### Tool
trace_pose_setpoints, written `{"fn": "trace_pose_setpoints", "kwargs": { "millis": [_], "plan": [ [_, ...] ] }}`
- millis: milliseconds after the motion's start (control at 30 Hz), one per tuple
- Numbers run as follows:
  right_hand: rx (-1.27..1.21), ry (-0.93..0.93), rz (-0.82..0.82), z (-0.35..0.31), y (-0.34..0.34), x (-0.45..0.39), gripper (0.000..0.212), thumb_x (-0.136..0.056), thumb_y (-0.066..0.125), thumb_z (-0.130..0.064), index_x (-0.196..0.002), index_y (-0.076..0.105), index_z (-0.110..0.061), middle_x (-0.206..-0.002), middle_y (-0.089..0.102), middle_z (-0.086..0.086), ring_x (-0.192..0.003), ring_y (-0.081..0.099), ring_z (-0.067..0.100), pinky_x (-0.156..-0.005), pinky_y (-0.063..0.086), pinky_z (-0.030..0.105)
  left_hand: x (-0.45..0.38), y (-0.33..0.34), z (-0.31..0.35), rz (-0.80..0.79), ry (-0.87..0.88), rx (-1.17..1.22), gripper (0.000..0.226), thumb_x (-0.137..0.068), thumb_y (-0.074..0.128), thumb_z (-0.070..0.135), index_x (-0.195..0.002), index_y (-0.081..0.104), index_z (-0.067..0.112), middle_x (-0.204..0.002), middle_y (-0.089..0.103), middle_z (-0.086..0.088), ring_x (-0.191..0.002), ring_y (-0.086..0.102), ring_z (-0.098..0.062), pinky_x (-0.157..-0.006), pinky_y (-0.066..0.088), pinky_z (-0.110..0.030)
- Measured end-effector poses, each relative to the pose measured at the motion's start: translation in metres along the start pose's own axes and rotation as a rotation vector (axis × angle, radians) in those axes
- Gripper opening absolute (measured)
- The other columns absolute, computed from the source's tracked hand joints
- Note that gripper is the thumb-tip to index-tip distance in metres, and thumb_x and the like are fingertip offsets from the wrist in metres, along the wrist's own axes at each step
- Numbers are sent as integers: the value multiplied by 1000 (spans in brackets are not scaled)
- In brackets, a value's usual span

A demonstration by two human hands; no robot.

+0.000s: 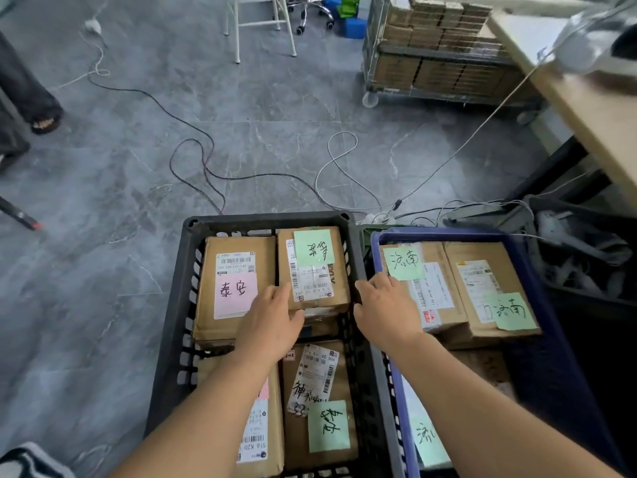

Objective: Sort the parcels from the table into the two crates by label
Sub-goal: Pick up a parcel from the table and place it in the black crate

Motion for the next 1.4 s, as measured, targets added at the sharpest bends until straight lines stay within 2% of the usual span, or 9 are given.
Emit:
{"fn": "trace_pose_setpoints", "kwargs": {
  "millis": [300, 433, 567, 733, 1033, 1200, 1400],
  "plan": [
    [4, 94, 111, 14, -56, 109, 37, -100, 39, -28, -133, 52, -16, -132, 49, 4, -121, 42, 23, -88, 43, 32, 74, -40, 79, 11, 261, -120, 55, -99, 41, 41, -148, 28, 21, -149, 38, 2, -136, 34, -18, -106, 35, -34],
    [-9, 169, 161, 31, -72, 163, 40, -101, 37, -30, -136, 51, -19, -134, 51, 3, -123, 44, 21, -92, 43, 32, 113, -38, 109, -27, 339, -168, 55, -99, 39, 44, -148, 28, 22, -149, 39, 2, -136, 35, -18, -107, 34, -34],
    [0, 253, 208, 57, -89, 219, 35, -100, 39, -34, -128, 55, -21, -129, 53, 2, -120, 46, 22, -87, 44, 33, 151, -32, 142, -42, 399, -191, 56, -99, 39, 47, -147, 29, 21, -148, 39, 1, -135, 36, -19, -106, 35, -34],
    [-3, 334, 278, 100, -109, 292, 40, -100, 40, -36, -135, 51, -21, -132, 52, 2, -121, 45, 23, -92, 42, 34, 197, -18, 194, -19, 465, -207, 53, -97, 39, 49, -142, 37, 21, -143, 43, 1, -132, 38, -19, -103, 37, -34],
    [-26, 526, 446, 197, -117, 434, 39, -99, 43, -36, -133, 54, -19, -131, 54, 5, -122, 47, 25, -96, 44, 37, 297, 32, 316, -5, 675, -202, 52, -95, 43, 49, -140, 41, 23, -141, 46, -1, -130, 40, -22, -104, 34, -35],
    [-39, 623, 485, 245, -110, 508, 39, -100, 40, -36, -132, 54, -20, -129, 54, 5, -116, 49, 24, -91, 45, 35, 361, 75, 375, -15, 782, -209, 54, -95, 44, 49, -141, 40, 23, -142, 45, -1, -131, 39, -23, -105, 34, -37],
    [-30, 757, 504, 305, -92, 595, 41, -100, 40, -37, -135, 53, -19, -134, 52, 4, -122, 47, 24, -94, 44, 34, 434, 134, 442, -68, 941, -245, 56, -95, 44, 50, -142, 38, 21, -144, 43, -1, -132, 38, -22, -105, 32, -37]
  ]
}}
Point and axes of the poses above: each hand's wrist, its own x-axis away from the middle knuckle, its own y-axis out of the palm, z = x × y, the point moved 1 cm from there along -x, towards the middle knuckle
